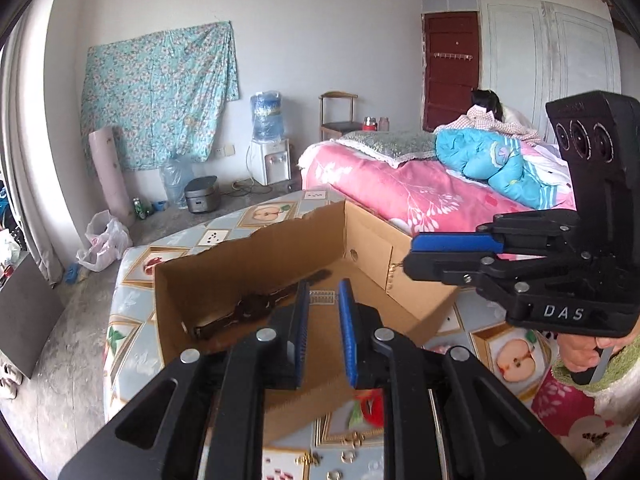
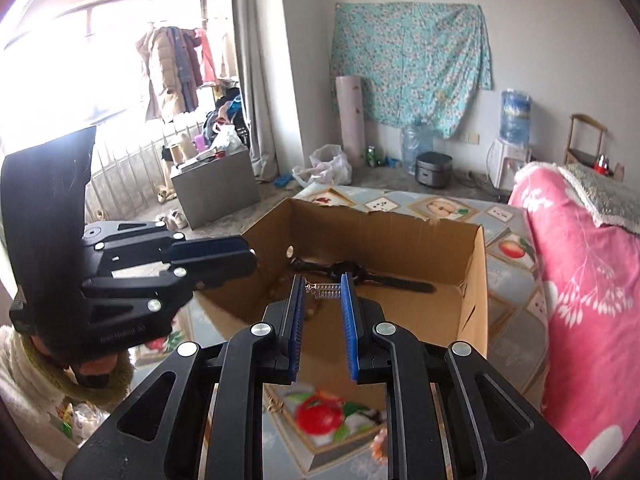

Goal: Organize jewelry
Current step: 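Carry the silver clip in the right tool over the cardboard box, then open the right tool to drop the silver clip into the box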

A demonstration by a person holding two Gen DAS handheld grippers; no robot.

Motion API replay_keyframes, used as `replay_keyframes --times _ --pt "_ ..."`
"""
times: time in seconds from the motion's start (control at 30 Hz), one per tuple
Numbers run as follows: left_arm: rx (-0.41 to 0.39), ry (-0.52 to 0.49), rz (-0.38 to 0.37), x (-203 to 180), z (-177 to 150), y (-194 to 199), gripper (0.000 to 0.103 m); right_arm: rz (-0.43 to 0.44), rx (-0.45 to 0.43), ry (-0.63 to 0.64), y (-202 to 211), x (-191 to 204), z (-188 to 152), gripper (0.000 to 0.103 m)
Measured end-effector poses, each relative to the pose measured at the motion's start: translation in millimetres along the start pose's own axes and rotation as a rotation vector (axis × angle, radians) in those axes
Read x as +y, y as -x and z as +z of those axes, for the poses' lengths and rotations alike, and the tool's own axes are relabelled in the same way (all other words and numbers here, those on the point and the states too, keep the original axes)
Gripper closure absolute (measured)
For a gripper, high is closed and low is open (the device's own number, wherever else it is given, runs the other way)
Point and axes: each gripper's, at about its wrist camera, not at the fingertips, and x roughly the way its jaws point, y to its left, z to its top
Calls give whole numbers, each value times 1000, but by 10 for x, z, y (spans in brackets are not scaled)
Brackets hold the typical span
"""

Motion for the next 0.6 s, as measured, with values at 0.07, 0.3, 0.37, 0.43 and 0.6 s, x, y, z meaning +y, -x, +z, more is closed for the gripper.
replay_keyframes --times 0.07,0.3,0.37,0.43,0.6 --pt "41 6 -12 38 100 -229 89 6 41 -49 -228 -166 68 87" --pt "228 96 -9 289 257 -996 89 -30 164 -168 -770 -548 125 87" --pt "270 119 2 332 252 -1144 89 -39 188 -189 -880 -598 135 86" --pt "283 128 15 335 234 -1209 88 -47 199 -196 -901 -602 122 85" --pt "300 146 51 342 174 -1268 65 -59 200 -209 -874 -618 79 76"
